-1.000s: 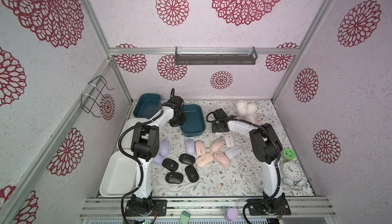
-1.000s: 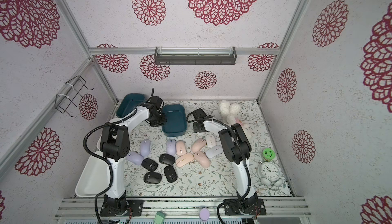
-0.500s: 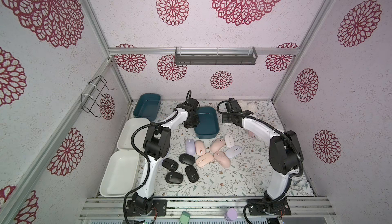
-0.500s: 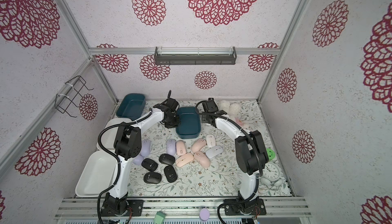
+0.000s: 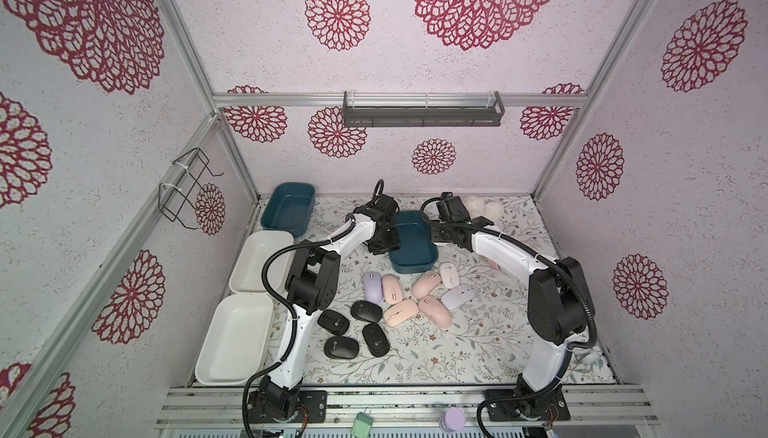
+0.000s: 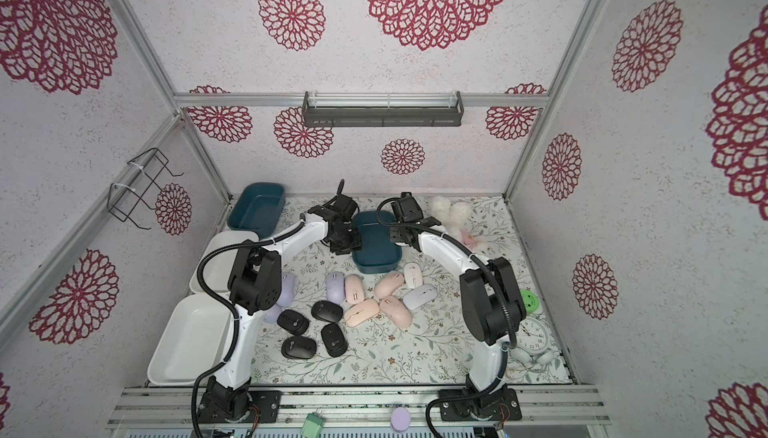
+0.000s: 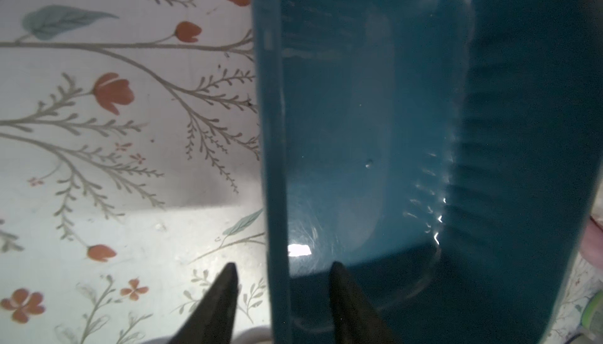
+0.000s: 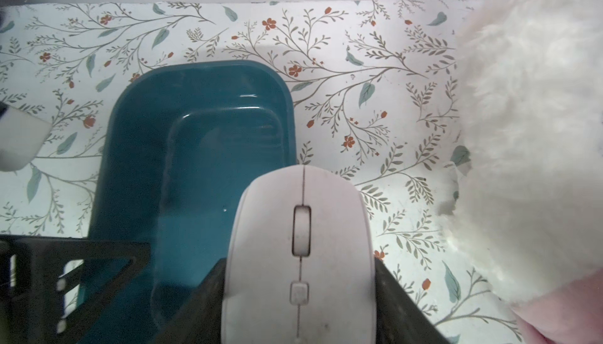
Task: Place the mice by color into the storage box
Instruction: Place the storage box at the center of the board, then place the mouse in the storage box.
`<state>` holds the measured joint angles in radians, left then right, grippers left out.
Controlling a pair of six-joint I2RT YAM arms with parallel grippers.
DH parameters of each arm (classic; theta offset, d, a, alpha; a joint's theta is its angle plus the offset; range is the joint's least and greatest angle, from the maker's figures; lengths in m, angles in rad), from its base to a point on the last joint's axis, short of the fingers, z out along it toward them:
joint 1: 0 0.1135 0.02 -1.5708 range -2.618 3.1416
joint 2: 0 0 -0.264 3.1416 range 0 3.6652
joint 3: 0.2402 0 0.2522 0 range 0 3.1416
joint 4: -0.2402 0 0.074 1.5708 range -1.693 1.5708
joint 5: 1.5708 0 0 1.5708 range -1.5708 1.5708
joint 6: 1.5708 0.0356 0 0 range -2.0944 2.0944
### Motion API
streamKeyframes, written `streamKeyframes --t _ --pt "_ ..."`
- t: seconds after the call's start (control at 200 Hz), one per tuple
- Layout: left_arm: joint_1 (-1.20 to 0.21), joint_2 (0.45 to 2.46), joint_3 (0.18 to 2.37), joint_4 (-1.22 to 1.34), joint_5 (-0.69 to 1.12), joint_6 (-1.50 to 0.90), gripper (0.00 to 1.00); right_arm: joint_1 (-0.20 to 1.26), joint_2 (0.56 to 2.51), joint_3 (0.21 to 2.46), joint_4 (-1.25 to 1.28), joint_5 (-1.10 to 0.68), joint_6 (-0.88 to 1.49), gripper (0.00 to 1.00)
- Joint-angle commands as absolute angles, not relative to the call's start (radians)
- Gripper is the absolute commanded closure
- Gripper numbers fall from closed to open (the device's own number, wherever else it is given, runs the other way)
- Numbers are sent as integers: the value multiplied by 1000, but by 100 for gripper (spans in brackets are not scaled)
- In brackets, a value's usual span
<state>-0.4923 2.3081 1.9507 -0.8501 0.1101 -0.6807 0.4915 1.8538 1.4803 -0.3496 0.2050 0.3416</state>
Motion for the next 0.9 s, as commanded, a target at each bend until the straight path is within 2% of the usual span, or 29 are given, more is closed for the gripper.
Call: streamKeyframes --t 0.0,0.215,0.38,0.896 --pt "-464 2150 1899 -855 53 -638 42 522 1886 1555 -319 189 335 48" --pt "-293 1785 1617 -735 49 -662 35 544 2000 1602 -211 101 312 48" --pt "-187 1608 1457 -648 42 -670 33 557 2142 1678 -169 99 327 49" --pt "-173 1573 1414 -695 169 -606 33 572 2434 1962 -293 147 327 48"
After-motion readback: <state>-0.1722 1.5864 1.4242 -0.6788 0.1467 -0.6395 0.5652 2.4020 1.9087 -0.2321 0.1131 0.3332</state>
